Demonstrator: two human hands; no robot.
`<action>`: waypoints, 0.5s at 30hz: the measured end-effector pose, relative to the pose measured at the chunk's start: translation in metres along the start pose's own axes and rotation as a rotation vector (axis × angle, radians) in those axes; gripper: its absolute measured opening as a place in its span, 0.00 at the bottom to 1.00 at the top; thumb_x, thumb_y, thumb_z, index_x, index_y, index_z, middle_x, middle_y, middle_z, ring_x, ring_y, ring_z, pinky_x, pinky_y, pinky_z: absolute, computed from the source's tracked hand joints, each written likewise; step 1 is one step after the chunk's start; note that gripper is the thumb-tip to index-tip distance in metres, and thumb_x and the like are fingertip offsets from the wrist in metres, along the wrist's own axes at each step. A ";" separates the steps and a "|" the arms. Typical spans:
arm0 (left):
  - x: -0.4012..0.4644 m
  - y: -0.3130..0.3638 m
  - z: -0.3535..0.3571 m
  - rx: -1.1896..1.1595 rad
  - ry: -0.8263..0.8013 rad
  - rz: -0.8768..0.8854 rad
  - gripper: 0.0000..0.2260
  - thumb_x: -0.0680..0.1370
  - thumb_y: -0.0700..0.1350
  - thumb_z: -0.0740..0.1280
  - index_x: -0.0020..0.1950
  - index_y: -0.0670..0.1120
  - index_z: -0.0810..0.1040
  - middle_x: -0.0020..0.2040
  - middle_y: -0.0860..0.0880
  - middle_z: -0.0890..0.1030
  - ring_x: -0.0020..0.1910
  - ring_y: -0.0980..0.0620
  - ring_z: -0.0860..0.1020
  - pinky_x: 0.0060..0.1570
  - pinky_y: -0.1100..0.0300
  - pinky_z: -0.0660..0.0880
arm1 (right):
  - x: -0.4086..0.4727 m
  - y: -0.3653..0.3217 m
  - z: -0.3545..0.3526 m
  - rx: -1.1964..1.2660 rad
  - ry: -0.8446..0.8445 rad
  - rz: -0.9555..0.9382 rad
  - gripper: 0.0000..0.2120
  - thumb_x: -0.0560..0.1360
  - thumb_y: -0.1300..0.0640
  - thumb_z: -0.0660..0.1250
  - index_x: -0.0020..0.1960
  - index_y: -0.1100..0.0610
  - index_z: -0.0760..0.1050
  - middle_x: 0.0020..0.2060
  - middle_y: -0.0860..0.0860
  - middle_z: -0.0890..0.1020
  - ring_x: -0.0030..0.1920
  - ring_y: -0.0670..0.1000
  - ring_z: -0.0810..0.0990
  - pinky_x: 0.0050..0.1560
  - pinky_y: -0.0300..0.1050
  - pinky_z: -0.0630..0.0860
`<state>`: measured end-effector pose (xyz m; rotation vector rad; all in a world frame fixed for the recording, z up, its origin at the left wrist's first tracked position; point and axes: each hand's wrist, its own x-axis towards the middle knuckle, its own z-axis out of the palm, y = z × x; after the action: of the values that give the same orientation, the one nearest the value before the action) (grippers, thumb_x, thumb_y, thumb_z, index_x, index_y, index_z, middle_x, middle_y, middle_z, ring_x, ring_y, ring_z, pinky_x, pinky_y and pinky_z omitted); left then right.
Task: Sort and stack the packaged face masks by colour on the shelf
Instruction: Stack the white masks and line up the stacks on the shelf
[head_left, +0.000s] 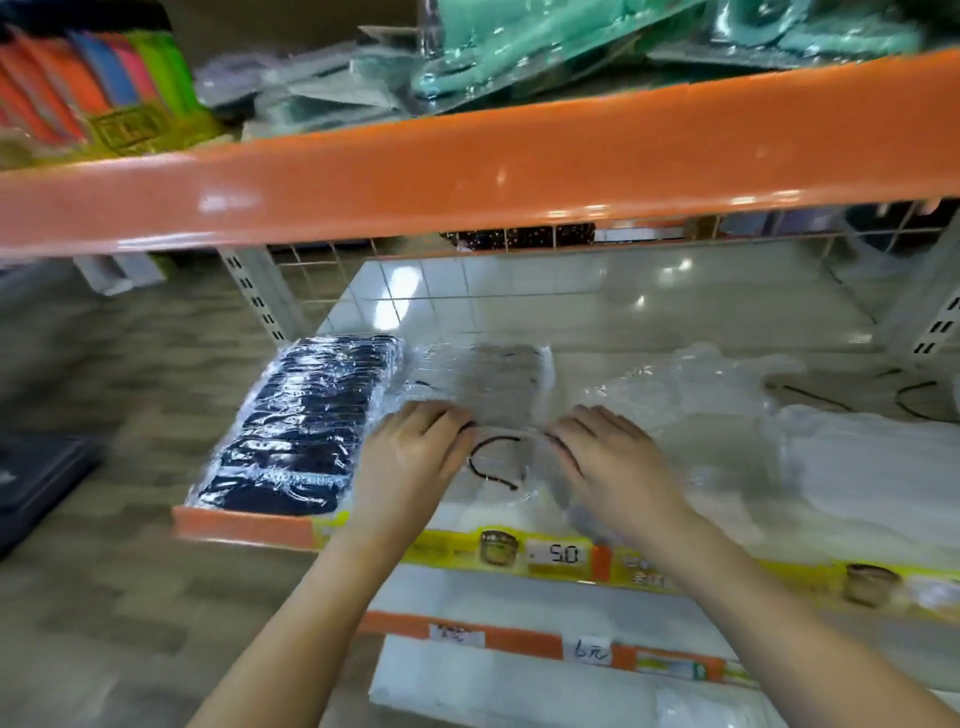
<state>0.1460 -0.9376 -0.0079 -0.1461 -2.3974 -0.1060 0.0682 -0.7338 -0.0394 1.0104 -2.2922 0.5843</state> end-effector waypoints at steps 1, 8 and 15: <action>-0.003 -0.008 -0.003 0.018 0.031 0.015 0.11 0.78 0.48 0.63 0.46 0.45 0.83 0.43 0.48 0.83 0.40 0.45 0.80 0.36 0.54 0.77 | 0.004 -0.009 0.003 -0.001 0.027 -0.001 0.12 0.75 0.56 0.59 0.44 0.58 0.81 0.39 0.52 0.80 0.39 0.57 0.79 0.39 0.47 0.78; -0.025 -0.068 -0.025 0.164 0.126 0.016 0.03 0.74 0.39 0.68 0.43 0.44 0.81 0.41 0.48 0.81 0.39 0.43 0.77 0.39 0.52 0.68 | 0.035 -0.070 0.033 0.053 0.077 -0.026 0.05 0.71 0.61 0.66 0.44 0.57 0.80 0.40 0.52 0.81 0.42 0.57 0.80 0.42 0.48 0.77; -0.059 -0.128 -0.038 0.207 0.058 -0.081 0.06 0.68 0.34 0.64 0.41 0.42 0.77 0.38 0.46 0.78 0.37 0.42 0.75 0.36 0.52 0.65 | 0.054 -0.125 0.066 0.134 0.015 -0.090 0.11 0.67 0.66 0.70 0.47 0.56 0.80 0.43 0.51 0.81 0.44 0.56 0.78 0.43 0.50 0.76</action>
<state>0.1977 -1.0735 -0.0243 0.0499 -2.3391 0.0987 0.1132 -0.8782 -0.0340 1.1617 -2.2061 0.7126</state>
